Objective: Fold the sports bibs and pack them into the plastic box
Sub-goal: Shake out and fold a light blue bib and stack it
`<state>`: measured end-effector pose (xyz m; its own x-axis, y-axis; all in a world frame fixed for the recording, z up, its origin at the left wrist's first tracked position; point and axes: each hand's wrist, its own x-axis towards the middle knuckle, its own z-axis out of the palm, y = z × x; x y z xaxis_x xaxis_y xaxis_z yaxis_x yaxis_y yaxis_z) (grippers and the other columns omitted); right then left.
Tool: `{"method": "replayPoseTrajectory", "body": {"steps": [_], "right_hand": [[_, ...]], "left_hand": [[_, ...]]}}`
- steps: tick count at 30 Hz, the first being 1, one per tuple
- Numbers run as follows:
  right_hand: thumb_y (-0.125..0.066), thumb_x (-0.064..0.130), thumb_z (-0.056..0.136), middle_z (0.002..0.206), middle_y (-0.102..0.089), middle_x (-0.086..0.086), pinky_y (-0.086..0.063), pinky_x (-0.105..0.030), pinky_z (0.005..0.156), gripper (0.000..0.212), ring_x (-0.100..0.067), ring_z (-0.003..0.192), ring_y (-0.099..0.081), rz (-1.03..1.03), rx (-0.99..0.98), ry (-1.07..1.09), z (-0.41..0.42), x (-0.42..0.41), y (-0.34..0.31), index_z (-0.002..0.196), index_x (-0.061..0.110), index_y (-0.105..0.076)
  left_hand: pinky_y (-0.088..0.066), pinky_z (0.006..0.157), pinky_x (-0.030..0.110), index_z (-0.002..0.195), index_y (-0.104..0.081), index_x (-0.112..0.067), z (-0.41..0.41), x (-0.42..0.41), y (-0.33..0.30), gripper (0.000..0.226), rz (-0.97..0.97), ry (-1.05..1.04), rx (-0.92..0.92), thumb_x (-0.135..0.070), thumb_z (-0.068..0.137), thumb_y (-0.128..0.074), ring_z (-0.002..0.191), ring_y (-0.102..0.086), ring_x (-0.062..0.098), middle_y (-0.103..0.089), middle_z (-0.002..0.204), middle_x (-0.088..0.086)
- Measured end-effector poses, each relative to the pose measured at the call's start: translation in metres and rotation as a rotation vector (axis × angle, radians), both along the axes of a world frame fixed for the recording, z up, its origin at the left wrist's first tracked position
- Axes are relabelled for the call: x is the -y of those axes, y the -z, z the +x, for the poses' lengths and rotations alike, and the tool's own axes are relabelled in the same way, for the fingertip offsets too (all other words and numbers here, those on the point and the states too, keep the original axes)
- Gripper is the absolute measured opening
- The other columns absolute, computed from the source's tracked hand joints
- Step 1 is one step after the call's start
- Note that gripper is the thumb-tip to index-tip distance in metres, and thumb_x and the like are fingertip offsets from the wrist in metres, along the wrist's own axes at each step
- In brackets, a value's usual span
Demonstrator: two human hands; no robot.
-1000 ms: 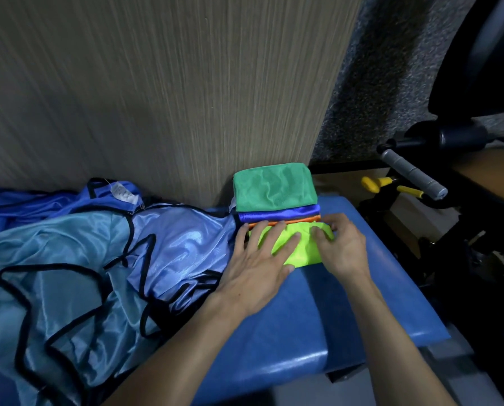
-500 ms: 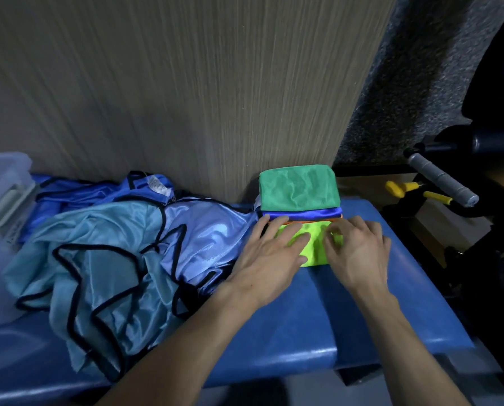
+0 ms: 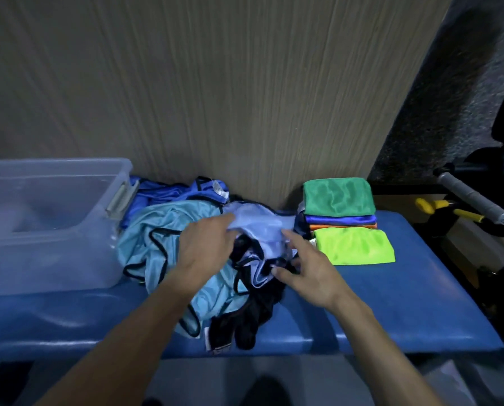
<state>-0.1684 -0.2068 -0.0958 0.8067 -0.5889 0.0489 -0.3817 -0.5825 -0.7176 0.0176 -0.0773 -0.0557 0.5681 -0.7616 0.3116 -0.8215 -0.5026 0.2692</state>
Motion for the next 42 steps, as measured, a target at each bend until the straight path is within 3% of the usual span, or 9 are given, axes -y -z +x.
{"method": "replayPoseTrajectory", "body": {"steps": [7,13,16,18,21,27,32,36,42], "right_hand": [[-0.081,0.043,0.084,0.159,-0.038,0.01,-0.033,-0.027,0.116,0.106,-0.005,0.145,-0.035,0.09,0.166,0.05,0.015,-0.039,-0.022,0.162,0.039,-0.009],[-0.089,0.04,0.074,0.16,-0.032,0.022,-0.032,-0.019,0.118,0.12,0.01,0.144,-0.03,0.215,0.491,0.054,0.021,-0.078,-0.057,0.161,0.042,-0.007],[-0.084,0.021,0.084,0.144,-0.058,0.013,-0.045,-0.025,0.111,0.079,0.001,0.132,-0.052,0.338,0.555,0.046,0.023,-0.086,-0.064,0.152,0.025,-0.044],[-0.078,0.013,0.089,0.114,-0.076,-0.005,-0.054,-0.045,0.101,0.029,-0.012,0.106,-0.069,0.426,0.563,0.034,0.027,-0.089,-0.062,0.117,0.014,-0.071],[-0.078,0.021,0.075,0.099,-0.076,-0.014,-0.05,-0.046,0.09,0.029,-0.023,0.092,-0.067,0.615,0.697,0.049,0.025,-0.085,-0.064,0.101,0.01,-0.077],[-0.064,0.017,0.089,0.123,-0.068,-0.026,-0.049,-0.05,0.104,0.041,-0.037,0.115,-0.066,0.937,0.77,0.269,-0.005,-0.029,-0.066,0.125,-0.002,-0.065],[-0.065,0.027,0.098,0.124,-0.063,-0.01,-0.048,-0.035,0.085,0.029,-0.021,0.099,-0.06,0.368,0.321,0.621,0.0,-0.025,-0.026,0.125,0.017,-0.06],[-0.07,0.027,0.094,0.124,-0.061,0.0,-0.048,-0.035,0.099,0.028,-0.019,0.112,-0.059,0.144,0.254,0.424,-0.002,-0.032,-0.027,0.12,0.023,-0.061],[-0.074,0.03,0.091,0.119,-0.063,0.001,-0.047,-0.033,0.103,0.033,-0.014,0.112,-0.06,0.009,0.062,0.201,0.002,-0.043,-0.02,0.121,0.02,-0.066]], "left_hand": [[-0.048,0.067,0.036,0.092,-0.064,-0.005,0.015,-0.039,-0.049,0.022,-0.893,0.053,-0.9,-0.017,0.105,-0.051,0.072,-0.059,0.018,-0.065,0.079,0.007],[-0.048,0.062,0.023,0.075,-0.074,-0.018,-0.007,-0.055,-0.092,0.035,-1.101,0.461,-1.414,-0.012,0.1,-0.05,0.064,-0.061,0.012,-0.064,0.072,-0.001],[-0.058,0.082,0.029,0.089,-0.08,-0.015,-0.01,-0.059,-0.093,0.026,-1.114,0.592,-1.558,-0.022,0.092,-0.054,0.09,-0.069,0.016,-0.073,0.094,0.003],[-0.057,0.093,0.034,0.103,-0.073,-0.008,-0.007,-0.058,-0.09,0.027,-1.13,0.537,-1.652,-0.023,0.087,-0.058,0.1,-0.068,0.021,-0.072,0.105,0.008],[-0.053,0.101,0.043,0.11,-0.067,-0.002,0.007,-0.059,-0.085,0.025,-1.101,0.425,-1.779,-0.015,0.09,-0.063,0.108,-0.065,0.029,-0.068,0.111,0.015],[-0.06,0.086,0.04,0.123,-0.067,0.0,0.035,-0.047,-0.059,0.028,-0.988,0.062,-1.465,-0.01,0.102,-0.052,0.104,-0.073,0.029,-0.073,0.116,0.017],[-0.054,0.052,0.026,0.098,-0.064,-0.004,0.05,-0.035,-0.023,0.013,-0.754,-0.187,-1.538,-0.014,0.103,-0.058,0.065,-0.066,0.017,-0.068,0.084,0.01],[-0.054,0.08,0.041,0.137,-0.053,-0.012,0.051,-0.037,-0.016,0.038,-0.417,-0.172,-0.965,-0.021,0.101,-0.062,0.095,-0.062,0.024,-0.062,0.116,0.006],[-0.054,0.09,0.047,0.129,-0.051,-0.022,0.043,-0.051,-0.026,0.039,-0.313,-0.072,-0.411,-0.021,0.094,-0.068,0.106,-0.059,0.025,-0.05,0.13,0.002]]}}
